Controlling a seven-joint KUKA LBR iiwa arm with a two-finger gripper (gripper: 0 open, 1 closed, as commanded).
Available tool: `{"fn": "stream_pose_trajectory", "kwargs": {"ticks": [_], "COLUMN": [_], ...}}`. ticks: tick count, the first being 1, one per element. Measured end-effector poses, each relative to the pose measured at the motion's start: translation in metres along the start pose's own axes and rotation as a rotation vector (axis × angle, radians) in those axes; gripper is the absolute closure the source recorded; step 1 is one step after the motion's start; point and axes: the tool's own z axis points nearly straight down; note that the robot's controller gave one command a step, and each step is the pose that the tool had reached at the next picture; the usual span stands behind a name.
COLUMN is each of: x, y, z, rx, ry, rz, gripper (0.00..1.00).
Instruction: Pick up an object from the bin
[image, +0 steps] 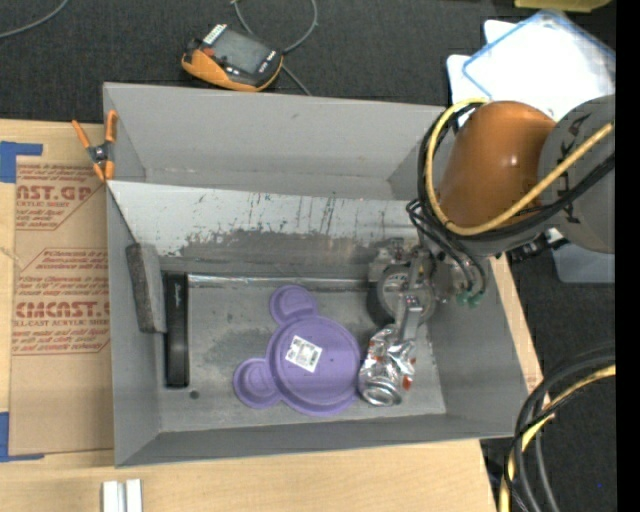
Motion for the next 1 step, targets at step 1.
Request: {"fn": "stream_pose_trajectory", "kwargs": {"ticks": [1], "x": [0.0003], "y": [0.0013], "z": [0.0067], "rx": [0.001], "ry": [-0.005], "rz": [-0.066], "gripper": [0.00]}}
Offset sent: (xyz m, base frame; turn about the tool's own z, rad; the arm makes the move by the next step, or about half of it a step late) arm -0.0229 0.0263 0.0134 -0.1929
